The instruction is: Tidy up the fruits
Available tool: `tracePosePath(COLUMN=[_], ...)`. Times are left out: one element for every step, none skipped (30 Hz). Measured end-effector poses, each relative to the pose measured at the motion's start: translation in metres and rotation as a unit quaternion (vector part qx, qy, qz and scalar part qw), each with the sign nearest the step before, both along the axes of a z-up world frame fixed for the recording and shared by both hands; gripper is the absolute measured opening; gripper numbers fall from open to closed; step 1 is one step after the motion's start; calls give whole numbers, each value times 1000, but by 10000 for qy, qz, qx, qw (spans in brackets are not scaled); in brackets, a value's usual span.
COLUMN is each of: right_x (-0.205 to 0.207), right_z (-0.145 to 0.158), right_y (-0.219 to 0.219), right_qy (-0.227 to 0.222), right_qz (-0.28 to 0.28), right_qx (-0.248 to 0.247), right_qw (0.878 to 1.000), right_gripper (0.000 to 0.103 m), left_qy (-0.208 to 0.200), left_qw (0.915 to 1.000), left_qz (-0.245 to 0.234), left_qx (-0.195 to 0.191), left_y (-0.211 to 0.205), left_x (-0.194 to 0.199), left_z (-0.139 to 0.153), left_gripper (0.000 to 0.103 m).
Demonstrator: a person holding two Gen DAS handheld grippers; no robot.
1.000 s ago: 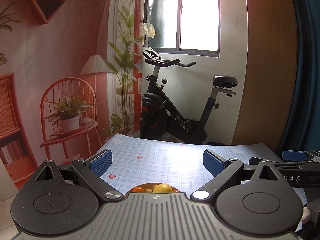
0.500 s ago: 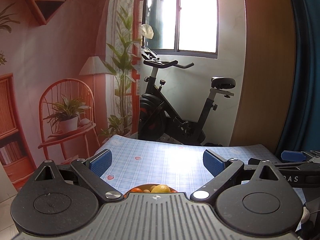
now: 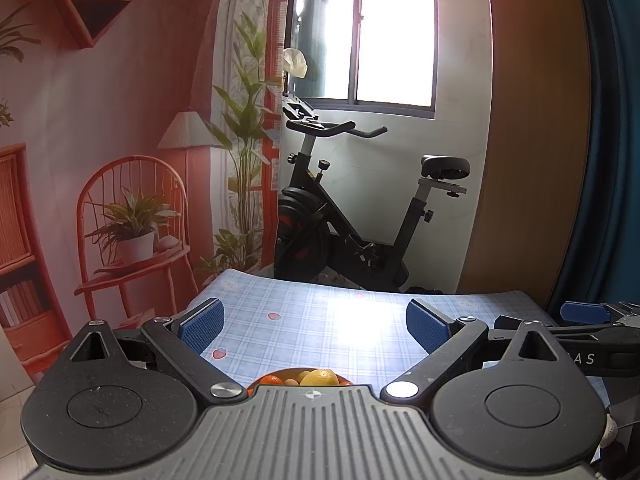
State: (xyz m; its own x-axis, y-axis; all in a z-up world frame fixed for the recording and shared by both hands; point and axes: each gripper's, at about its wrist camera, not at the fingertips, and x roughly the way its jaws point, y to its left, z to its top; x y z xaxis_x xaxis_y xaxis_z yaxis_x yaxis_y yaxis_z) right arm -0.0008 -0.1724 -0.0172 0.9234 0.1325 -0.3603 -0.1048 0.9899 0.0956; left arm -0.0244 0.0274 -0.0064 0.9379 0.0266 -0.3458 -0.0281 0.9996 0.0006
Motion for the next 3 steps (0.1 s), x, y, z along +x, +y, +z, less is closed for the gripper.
tracePosePath(right_x=[0,0,0], right_z=[0,0,0], right_y=[0,0,0], right_qy=[1,2,3], right_qz=[1,-1,-3], right_qx=[2,4,3], right_qw=[10000,10000,10000], right_gripper=[103,103,103], left_qy=[-1,-1,2], left_qw=[10000,10000,10000], left_qz=[-2,-1,7], left_qx=[-7,-13,-17], left_y=[0,0,-1], left_x=[0,0,0], left_z=[0,0,0], left_gripper=[99,99,99])
